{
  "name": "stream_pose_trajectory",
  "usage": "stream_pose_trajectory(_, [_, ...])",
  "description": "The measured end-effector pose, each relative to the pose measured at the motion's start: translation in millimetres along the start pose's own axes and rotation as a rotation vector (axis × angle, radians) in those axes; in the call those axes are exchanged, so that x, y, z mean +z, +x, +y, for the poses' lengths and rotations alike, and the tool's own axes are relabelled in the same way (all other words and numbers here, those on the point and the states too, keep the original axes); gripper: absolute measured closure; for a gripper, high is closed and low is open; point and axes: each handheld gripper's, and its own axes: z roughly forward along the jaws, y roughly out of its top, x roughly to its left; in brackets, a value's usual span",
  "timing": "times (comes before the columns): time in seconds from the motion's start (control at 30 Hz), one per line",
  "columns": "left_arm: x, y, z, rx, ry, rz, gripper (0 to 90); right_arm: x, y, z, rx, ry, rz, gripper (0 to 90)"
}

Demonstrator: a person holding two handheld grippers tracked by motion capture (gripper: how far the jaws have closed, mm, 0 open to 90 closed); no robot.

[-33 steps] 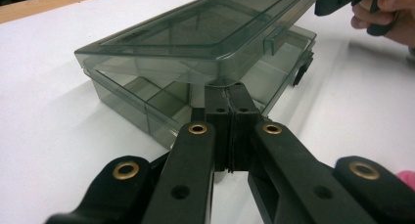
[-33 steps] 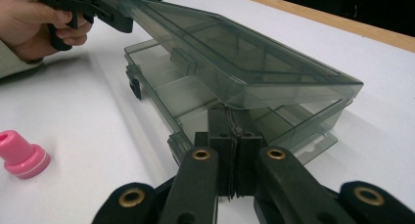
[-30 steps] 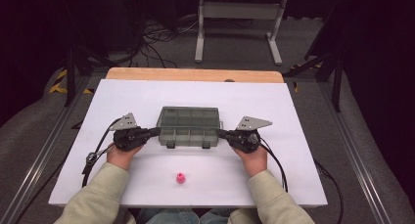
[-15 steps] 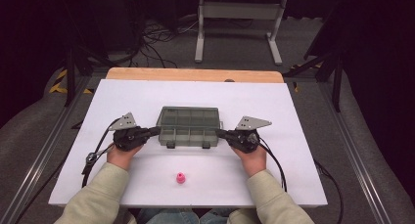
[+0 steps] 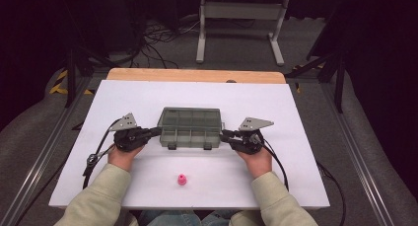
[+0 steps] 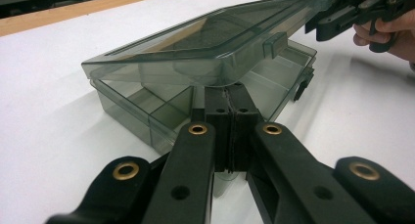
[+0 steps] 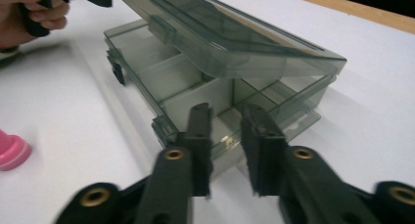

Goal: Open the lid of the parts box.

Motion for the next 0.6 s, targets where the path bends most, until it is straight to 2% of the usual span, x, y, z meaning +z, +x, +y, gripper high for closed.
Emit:
stream_pose_trajectory(0.07, [-0.1,-0.1,0.2,0.003,0.0,0.0,89.8,2.7,1.1,2.7,-0.008,0.023,-0.046,44.1])
stream_pose_trajectory(0.1, [-0.1,-0.3,0.2,0.001,0.0,-0.001,89.8,4.1,1.3,4.0,-0.01,0.03,-0.055,36.3])
stream_pose_trajectory(0.17, [-0.1,-0.2,0.3,0.004,0.0,0.0,89.9,6.5,2.4,6.5,-0.022,0.042,-0.069,30.3])
stream_pose_trajectory(0.3, [-0.1,-0.1,0.4,0.002,-0.001,0.0,89.8,9.1,2.7,12.9,-0.035,0.05,-0.075,25.4])
stream_pose_trajectory(0.6, [-0.7,-0.1,0.7,0.0,-0.004,-0.001,89.8,15.5,3.0,23.2,-0.061,0.07,-0.091,23.4])
